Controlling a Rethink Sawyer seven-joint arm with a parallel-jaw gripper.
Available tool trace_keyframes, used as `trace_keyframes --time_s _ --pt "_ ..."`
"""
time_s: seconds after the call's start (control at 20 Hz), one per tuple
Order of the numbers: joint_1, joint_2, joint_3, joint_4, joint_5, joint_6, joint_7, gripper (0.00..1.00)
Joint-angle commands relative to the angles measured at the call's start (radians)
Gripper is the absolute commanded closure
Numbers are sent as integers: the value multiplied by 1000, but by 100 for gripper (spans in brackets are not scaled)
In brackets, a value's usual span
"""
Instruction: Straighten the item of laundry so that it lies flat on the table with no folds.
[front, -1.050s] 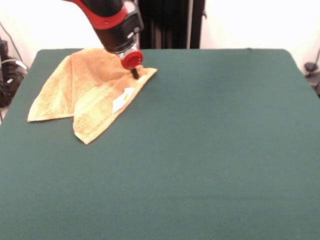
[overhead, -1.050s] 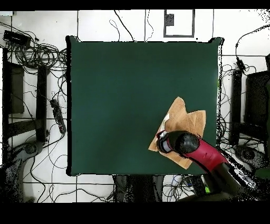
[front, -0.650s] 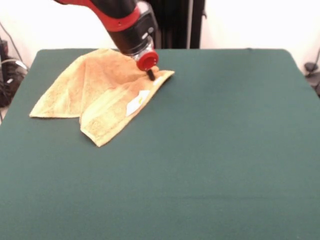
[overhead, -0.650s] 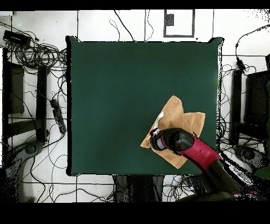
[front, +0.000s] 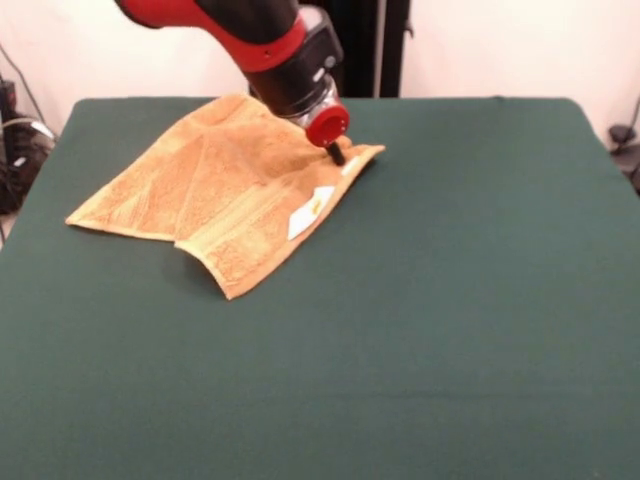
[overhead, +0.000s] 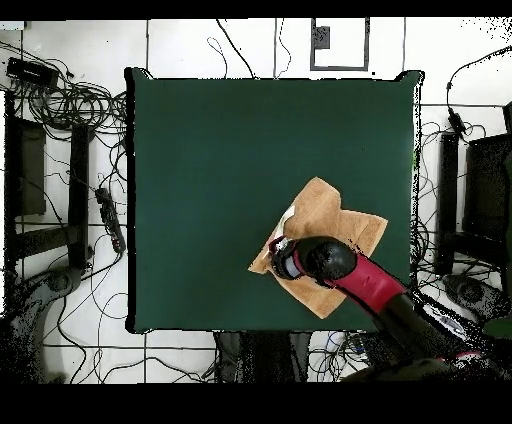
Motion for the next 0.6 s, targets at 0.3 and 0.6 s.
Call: trace_keyframes --time_s 0.3,0.6 --pt "17 33 189 23 53 -31 46 100" --pt "5 37 248 45 75 -42 66 100"
